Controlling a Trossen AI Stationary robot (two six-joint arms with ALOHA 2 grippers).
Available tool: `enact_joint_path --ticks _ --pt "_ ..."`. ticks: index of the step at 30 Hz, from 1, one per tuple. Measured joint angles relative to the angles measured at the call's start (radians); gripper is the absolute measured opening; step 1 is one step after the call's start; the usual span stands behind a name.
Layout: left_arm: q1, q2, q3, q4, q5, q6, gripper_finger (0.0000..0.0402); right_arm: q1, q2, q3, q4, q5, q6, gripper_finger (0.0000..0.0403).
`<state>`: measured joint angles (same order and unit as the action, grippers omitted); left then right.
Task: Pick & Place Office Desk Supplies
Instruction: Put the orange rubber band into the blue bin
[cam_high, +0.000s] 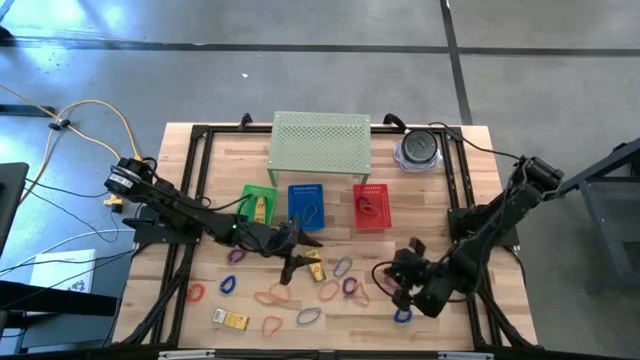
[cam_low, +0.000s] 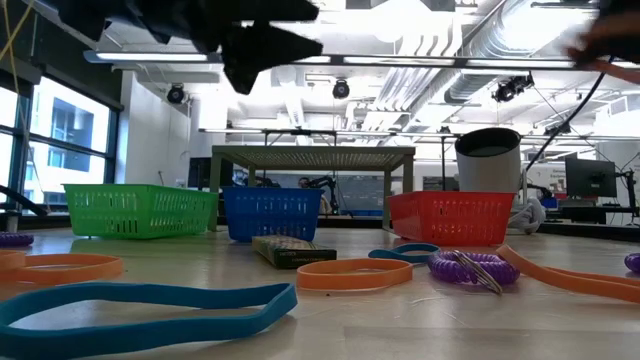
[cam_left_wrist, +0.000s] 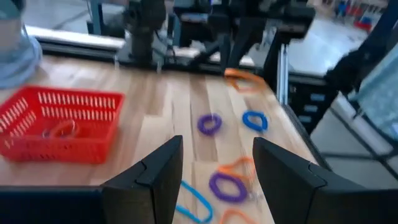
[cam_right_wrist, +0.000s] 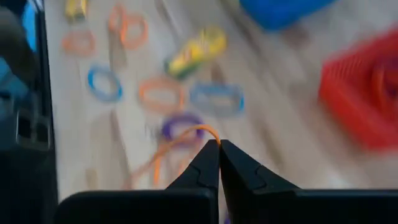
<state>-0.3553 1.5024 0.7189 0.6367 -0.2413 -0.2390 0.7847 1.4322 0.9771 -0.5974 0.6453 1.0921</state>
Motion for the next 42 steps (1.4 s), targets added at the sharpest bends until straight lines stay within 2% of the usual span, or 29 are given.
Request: enact_joint_path --ticks 5,11,15,21,29,38,42 --pt "0.0 0.031 0.001 0.1 0.001 -0.027 0.0189 -0.065 0.03 0.0 0.135 0.08 -0.163 0.0002" --pt "0.023 0.112 0.001 0.212 0.002 -0.064 0.0189 -0.143 0.098 0.0 0.315 0.105 -0.4 0.0002" --pt "0.043 0.146 0.001 0.241 0.002 -0.076 0.0189 -0.186 0.144 0.002 0.473 0.164 -0.607 0.0002" --pt "0.054 0.146 0.001 0.247 0.001 -0.07 0.0189 -0.202 0.175 -0.002 0.578 0.261 -0.814 0.0002" --pt "0.054 0.146 0.001 0.246 0.038 -0.002 0.0189 -0.206 0.174 0.0 0.669 0.32 -0.95 0.0002" --pt "0.054 0.146 0.001 0.246 0.048 0.157 0.0189 -0.228 0.182 0.0 0.704 0.278 -1.014 0.0002" --pt "0.057 0.146 0.001 0.255 0.047 0.142 0.0189 -0.241 0.196 0.0 0.743 0.271 -1.07 0.0002"
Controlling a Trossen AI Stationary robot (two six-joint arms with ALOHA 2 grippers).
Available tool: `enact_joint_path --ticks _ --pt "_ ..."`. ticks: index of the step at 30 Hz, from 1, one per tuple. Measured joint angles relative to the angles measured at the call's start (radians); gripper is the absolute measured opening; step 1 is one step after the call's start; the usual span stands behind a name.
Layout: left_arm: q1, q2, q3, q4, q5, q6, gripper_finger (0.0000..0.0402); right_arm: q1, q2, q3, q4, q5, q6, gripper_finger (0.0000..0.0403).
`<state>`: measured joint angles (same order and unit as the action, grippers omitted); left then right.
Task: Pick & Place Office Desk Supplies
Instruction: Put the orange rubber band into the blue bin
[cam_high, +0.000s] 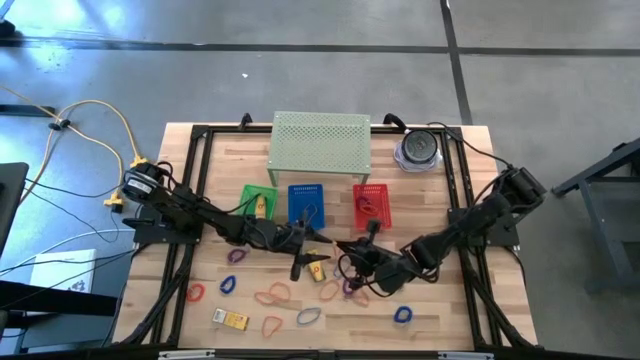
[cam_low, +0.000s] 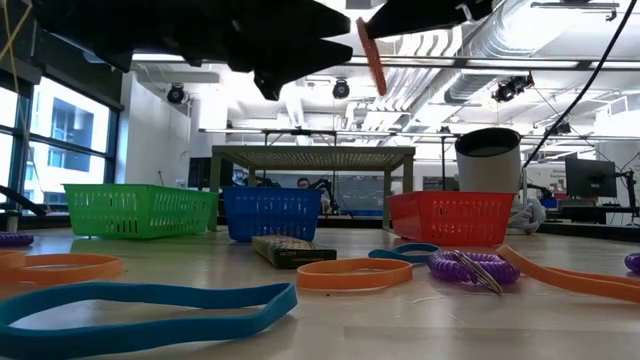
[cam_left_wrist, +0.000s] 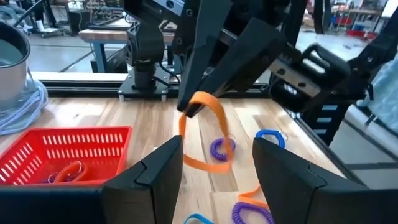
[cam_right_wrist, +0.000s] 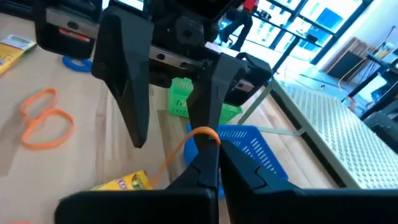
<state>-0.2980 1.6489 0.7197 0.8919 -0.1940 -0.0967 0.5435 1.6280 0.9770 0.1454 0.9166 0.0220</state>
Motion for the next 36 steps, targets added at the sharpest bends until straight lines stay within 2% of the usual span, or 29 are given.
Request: enact_joint_path --ticks 14,32,36 --pt "0.01 0.0 0.0 0.003 0.0 -0.061 0.0189 -0.08 0.016 -0.001 0.031 -0.007 -0.081 0.0002" --pt "0.035 0.0 -0.001 0.032 -0.002 -0.089 0.0189 -0.087 0.018 0.0 0.106 -0.029 -0.109 0.0002" --pt "0.036 0.0 -0.001 0.031 0.043 -0.091 0.0187 -0.087 0.018 0.0 0.104 -0.025 -0.108 0.0002"
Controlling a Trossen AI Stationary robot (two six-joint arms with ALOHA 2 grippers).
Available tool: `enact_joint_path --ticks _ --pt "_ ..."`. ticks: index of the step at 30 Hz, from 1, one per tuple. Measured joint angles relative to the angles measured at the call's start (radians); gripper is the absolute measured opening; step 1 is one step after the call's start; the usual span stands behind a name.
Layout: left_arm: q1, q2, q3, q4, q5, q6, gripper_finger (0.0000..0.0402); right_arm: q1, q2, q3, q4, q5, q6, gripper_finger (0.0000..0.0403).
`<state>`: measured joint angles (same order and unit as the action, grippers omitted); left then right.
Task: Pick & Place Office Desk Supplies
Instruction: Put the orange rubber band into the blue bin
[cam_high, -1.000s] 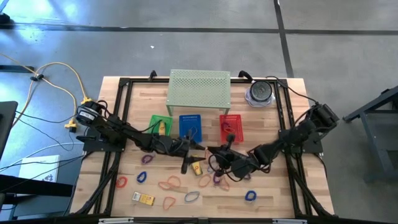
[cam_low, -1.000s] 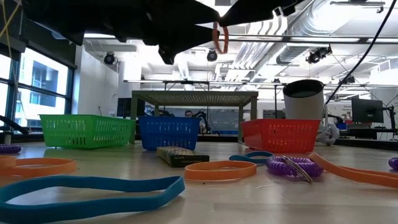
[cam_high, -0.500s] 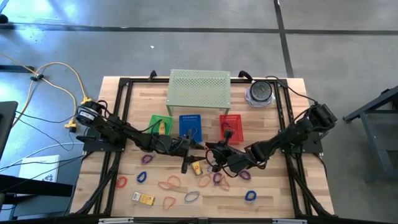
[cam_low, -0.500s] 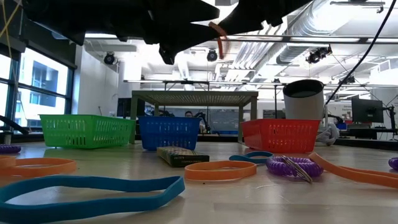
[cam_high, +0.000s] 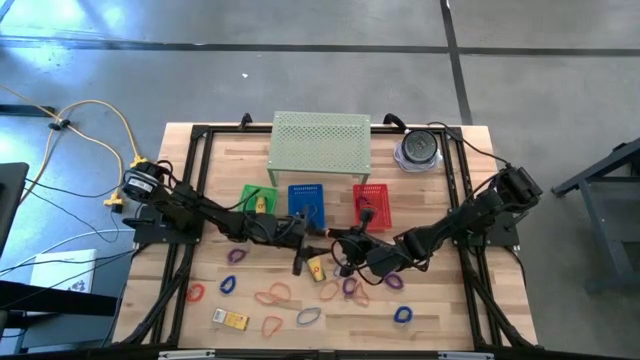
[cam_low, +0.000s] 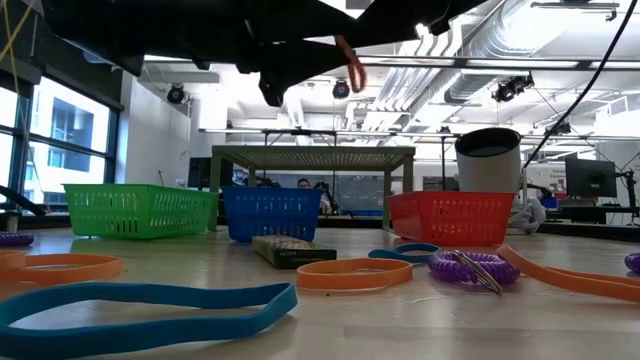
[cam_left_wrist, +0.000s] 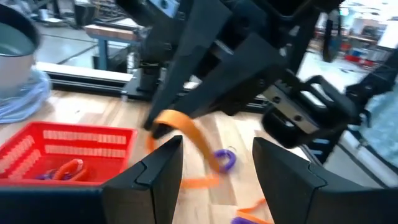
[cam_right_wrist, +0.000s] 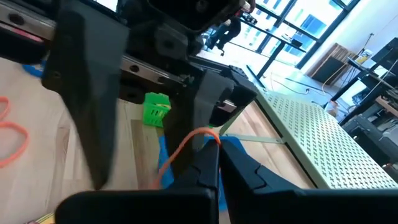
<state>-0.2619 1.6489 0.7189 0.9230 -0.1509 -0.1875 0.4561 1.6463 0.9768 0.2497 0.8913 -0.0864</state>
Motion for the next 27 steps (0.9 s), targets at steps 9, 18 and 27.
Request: enact_joint_path --ticks 9,18,27 --pt "0.0 0.0 0.0 -0.002 0.029 0.007 0.0146 0.0 0.0 0.0 -0.006 0.024 0.008 0.0002" --pt "0.0 0.0 0.0 -0.002 0.028 0.06 0.0069 0.002 0.0 0.0 -0.011 0.004 0.025 0.0002" --pt "-0.005 0.0 0.0 -0.003 0.045 0.062 0.0002 0.002 0.0 0.0 -0.014 -0.146 0.038 0.0002"
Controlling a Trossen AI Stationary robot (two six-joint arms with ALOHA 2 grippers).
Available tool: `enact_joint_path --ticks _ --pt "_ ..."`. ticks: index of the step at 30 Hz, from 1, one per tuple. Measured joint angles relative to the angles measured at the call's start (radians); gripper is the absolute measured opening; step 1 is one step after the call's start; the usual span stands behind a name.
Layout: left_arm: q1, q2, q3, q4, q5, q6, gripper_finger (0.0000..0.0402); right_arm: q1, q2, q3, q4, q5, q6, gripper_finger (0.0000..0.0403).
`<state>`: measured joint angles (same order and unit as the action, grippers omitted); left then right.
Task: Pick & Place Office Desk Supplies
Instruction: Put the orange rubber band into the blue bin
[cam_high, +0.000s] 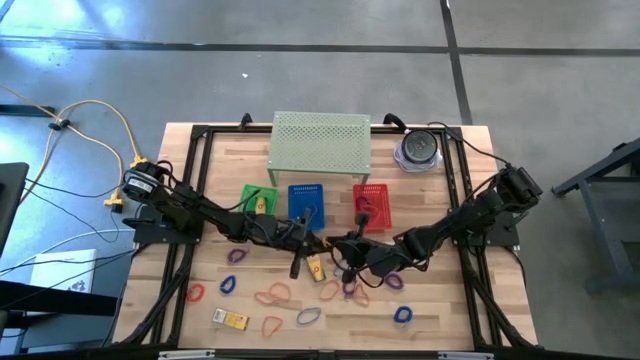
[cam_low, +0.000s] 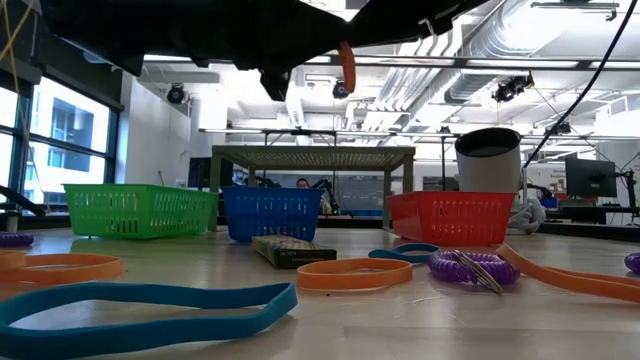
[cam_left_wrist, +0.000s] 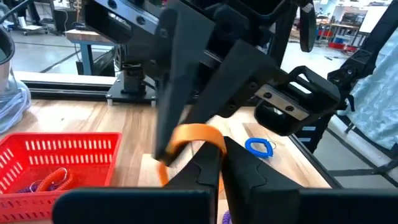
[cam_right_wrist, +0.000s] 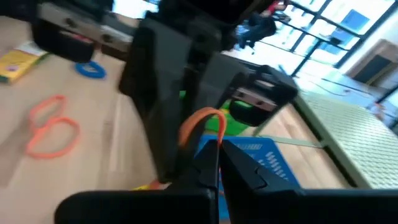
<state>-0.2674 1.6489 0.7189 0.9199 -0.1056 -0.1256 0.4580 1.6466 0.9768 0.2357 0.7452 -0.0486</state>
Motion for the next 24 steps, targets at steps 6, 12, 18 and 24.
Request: enact_joint_path --ticks 6,12,18,24 --pt "-0.012 0.0 0.0 -0.033 0.02 0.0 0.0001 0.0 0.0 0.0 -0.026 -0.021 0.055 0.0016" --pt "-0.013 -0.024 0.0 -0.091 0.026 -0.013 0.0001 0.02 -0.012 0.0 -0.052 -0.019 0.161 0.0107" --pt "-0.008 -0.131 0.009 -0.306 0.027 -0.054 0.0001 0.069 -0.012 0.0 -0.047 -0.014 0.165 0.0221" --pt "0.038 -0.247 0.119 -0.75 -0.009 -0.126 0.0001 0.098 -0.012 0.0 -0.044 -0.014 0.213 0.0264"
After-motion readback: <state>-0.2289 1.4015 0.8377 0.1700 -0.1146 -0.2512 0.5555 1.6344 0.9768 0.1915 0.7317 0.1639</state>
